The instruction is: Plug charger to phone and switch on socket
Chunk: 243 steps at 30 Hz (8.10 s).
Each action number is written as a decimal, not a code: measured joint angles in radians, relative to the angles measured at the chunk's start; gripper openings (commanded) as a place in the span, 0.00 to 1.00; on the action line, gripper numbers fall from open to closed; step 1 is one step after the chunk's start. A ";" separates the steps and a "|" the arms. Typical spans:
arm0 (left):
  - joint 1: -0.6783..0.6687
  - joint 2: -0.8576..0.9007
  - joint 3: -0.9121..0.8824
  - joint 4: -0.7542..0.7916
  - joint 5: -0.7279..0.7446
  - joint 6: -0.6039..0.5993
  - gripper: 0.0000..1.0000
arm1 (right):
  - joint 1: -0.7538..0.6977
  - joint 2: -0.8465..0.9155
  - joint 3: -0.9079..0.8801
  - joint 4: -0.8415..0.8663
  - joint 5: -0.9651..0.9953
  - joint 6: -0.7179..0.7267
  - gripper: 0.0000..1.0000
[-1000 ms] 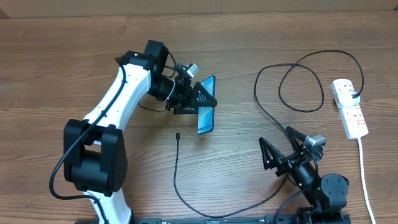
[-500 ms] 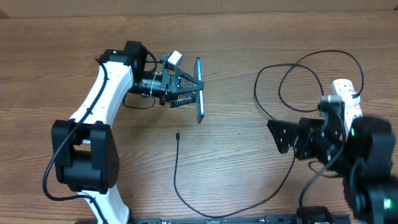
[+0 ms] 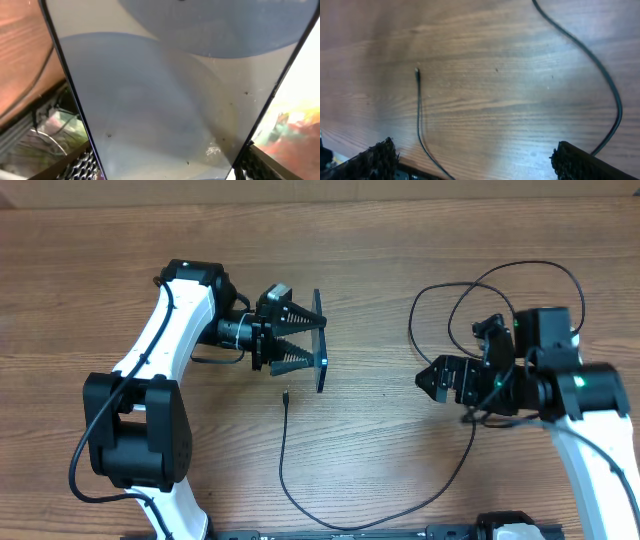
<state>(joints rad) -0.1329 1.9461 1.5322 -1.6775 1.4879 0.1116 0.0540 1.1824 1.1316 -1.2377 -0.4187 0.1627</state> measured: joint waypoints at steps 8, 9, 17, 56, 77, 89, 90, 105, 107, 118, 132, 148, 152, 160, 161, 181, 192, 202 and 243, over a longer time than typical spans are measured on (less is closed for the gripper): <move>0.000 0.000 0.000 -0.009 0.014 -0.088 0.49 | 0.000 0.170 0.000 -0.032 0.000 -0.003 1.00; 0.000 0.000 0.000 -0.010 0.023 -0.113 0.49 | 0.000 0.190 0.000 -0.033 0.000 -0.002 1.00; 0.000 0.000 0.000 -0.010 0.039 -0.263 0.43 | 0.000 0.259 0.000 -0.034 0.000 -0.002 1.00; 0.000 0.000 0.000 -0.010 0.046 -0.663 0.04 | 0.000 0.264 0.000 -0.035 0.034 -0.002 1.00; 0.000 0.000 0.000 0.206 -0.223 -0.560 0.04 | 0.000 0.264 0.000 0.002 -0.041 -0.003 1.00; 0.000 0.000 0.000 0.464 -0.656 -0.546 0.04 | 0.000 0.264 0.000 0.084 -0.061 -0.002 1.00; 0.000 0.000 0.000 0.477 -0.665 -0.542 0.04 | 0.000 0.264 0.000 0.085 -0.070 -0.003 1.00; 0.000 0.000 0.000 0.541 -0.393 -0.182 0.04 | 0.039 0.264 0.000 0.068 -0.103 -0.002 1.00; 0.005 0.000 0.000 0.542 -0.341 -0.163 0.04 | 0.053 0.264 0.000 0.067 -0.107 -0.002 1.00; 0.127 0.000 0.000 0.557 -0.200 -0.161 0.04 | 0.303 0.272 -0.009 0.204 -0.093 0.122 1.00; 0.338 0.000 0.000 0.467 -0.186 -0.151 0.04 | 0.740 0.520 -0.013 0.585 0.140 0.383 0.99; 0.350 0.000 0.000 0.436 -0.221 -0.096 0.04 | 0.802 0.623 -0.016 0.811 0.347 0.476 0.58; 0.350 0.000 0.000 0.436 -0.235 -0.091 0.04 | 0.861 0.676 -0.016 0.842 0.406 0.485 0.57; 0.350 0.000 0.000 0.436 -0.246 -0.085 0.04 | 0.875 0.753 -0.007 0.924 0.446 0.489 0.49; 0.350 0.000 0.000 0.436 -0.247 -0.085 0.04 | 0.875 0.759 -0.003 0.924 0.452 0.489 0.46; 0.350 0.000 0.000 0.426 -0.250 -0.085 0.04 | 0.875 0.791 0.034 0.895 0.514 0.473 0.04; 0.350 0.000 0.000 0.391 -0.308 -0.085 0.04 | 0.857 0.791 0.230 0.420 0.615 0.470 0.04; 0.350 0.000 0.000 0.391 -0.322 -0.085 0.04 | 0.620 0.792 0.257 0.213 0.632 0.496 0.04; 0.350 0.000 0.000 0.394 -0.349 -0.085 0.04 | 0.350 0.735 0.053 0.330 0.404 0.471 0.17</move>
<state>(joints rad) 0.2169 1.9457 1.5318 -1.2839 1.1389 0.0269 0.4038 1.9175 1.1843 -0.9081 -0.0151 0.6334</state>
